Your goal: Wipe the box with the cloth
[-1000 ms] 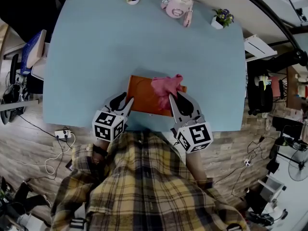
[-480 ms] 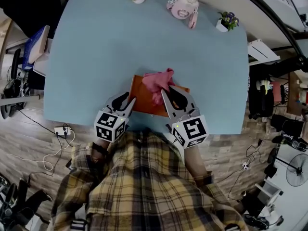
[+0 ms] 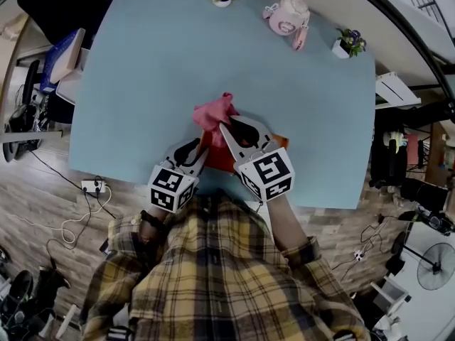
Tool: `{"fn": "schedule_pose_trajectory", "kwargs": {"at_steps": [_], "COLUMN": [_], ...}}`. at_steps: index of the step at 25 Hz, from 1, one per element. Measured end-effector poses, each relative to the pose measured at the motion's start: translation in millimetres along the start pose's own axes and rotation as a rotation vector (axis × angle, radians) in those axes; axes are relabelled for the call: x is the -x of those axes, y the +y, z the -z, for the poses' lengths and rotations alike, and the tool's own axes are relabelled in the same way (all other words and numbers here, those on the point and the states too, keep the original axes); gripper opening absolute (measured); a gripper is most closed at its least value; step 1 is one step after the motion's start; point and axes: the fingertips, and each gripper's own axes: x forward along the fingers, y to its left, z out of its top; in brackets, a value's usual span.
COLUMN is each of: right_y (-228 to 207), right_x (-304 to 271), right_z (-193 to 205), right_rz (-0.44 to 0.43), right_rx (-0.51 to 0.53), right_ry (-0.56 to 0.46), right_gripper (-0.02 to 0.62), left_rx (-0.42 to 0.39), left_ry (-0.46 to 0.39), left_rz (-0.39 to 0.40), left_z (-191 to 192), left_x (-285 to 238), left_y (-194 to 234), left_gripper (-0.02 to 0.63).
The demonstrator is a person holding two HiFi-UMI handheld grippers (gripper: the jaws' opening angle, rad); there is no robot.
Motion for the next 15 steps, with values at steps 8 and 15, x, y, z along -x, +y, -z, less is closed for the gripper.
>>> {"fn": "schedule_pose_trajectory", "kwargs": {"at_steps": [8,15], "right_y": [-1,-4], "right_x": [-38,-47], "right_z": [35,51], "right_rz": [-0.083,-0.09], "right_rx": [0.181,0.329], "right_ry": [0.218,0.321], "right_gripper": [0.041,0.041], "left_rx": [0.024,0.03], "left_ry": [-0.021,-0.034], "left_rz": [-0.011,-0.023], "left_z": [0,1], "left_x": [0,0], "left_y": [3,3], "left_gripper": [0.115,0.115]}}
